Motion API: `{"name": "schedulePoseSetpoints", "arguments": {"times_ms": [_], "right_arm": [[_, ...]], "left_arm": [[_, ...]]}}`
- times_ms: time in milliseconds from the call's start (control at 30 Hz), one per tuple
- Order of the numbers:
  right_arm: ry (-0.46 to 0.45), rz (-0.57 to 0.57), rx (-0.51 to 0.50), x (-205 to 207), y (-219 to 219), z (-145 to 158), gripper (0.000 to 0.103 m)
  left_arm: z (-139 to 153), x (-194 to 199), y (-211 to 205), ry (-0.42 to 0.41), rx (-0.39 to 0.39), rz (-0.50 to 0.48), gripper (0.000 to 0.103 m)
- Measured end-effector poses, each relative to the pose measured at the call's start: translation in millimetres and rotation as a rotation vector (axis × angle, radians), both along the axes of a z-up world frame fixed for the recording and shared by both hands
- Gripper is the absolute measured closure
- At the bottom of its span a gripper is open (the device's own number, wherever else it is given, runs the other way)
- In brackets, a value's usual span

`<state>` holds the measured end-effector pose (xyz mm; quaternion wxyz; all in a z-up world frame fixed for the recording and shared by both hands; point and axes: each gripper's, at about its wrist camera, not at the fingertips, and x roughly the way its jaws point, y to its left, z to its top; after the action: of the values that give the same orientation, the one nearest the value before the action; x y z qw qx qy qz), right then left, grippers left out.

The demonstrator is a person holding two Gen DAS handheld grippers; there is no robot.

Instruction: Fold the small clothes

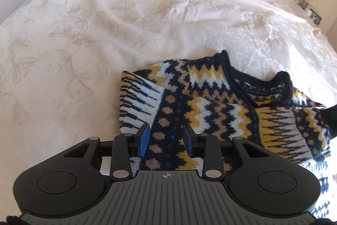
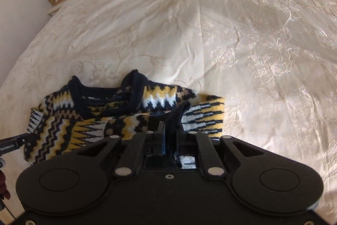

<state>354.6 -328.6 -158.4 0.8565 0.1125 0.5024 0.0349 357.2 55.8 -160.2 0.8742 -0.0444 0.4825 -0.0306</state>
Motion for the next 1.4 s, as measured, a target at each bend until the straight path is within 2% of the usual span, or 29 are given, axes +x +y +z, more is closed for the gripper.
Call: {"name": "schedulePoseSetpoints", "arguments": {"times_ms": [133, 200, 300, 400, 467, 500, 567, 633, 667, 733, 833, 1167, 1400], "right_arm": [[0.077, 0.005, -0.086, -4.3, 4.9, -25.8, 0.079], [0.098, -0.015, -0.086, -10.6, 1.9, -33.8, 0.078], [0.102, -0.040, -0.081, -18.6, -1.6, -35.7, 0.071], [0.087, -0.054, -0.079, -26.0, -3.5, -28.2, 0.051], [0.070, -0.066, -0.079, -32.9, -3.8, -20.7, 0.029], [0.063, -0.072, -0.071, -36.4, -3.5, -17.3, 0.028], [0.057, -0.083, -0.054, -44.3, -2.2, -10.8, 0.025], [0.050, -0.091, -0.036, -53.5, -1.5, -5.2, 0.015], [0.044, -0.094, -0.021, -59.7, -0.3, -2.0, 0.010], [0.045, -0.095, -0.004, -68.9, 3.0, 2.0, 0.006], [0.055, -0.082, 0.017, -84.6, 11.6, 6.7, 0.001], [0.095, -0.104, 0.063, -154.0, 44.6, 7.6, 0.001], [0.115, -0.163, 0.074, -206.1, 66.2, 4.6, 0.001]], "left_arm": [[-17.9, 6.9, 3.6, 0.058, 0.040, -0.001, 0.070], [-20.6, 5.2, 6.0, 0.050, 0.033, -0.009, 0.070], [-18.6, 1.6, 7.6, 0.043, 0.032, -0.027, 0.070], [-15.7, -1.9, 9.5, 0.040, 0.016, -0.046, 0.069], [-13.7, -6.0, 11.4, 0.039, -0.009, -0.062, 0.062], [-12.2, -9.1, 12.0, 0.036, -0.022, -0.073, 0.059], [-8.3, -17.1, 12.1, 0.026, -0.049, -0.100, 0.040], [-2.2, -27.4, 11.0, 0.016, -0.064, -0.118, 0.028], [0.8, -33.4, 11.0, 0.012, -0.061, -0.118, 0.024], [5.6, -46.4, 12.5, 0.012, -0.060, -0.108, 0.023], [10.3, -68.3, 20.4, 0.021, -0.080, -0.080, 0.023], [4.9, -139.6, 44.9, 0.109, -0.124, -0.067, 0.018], [-5.5, -178.9, 51.5, 0.171, -0.144, -0.157, 0.018]]}}
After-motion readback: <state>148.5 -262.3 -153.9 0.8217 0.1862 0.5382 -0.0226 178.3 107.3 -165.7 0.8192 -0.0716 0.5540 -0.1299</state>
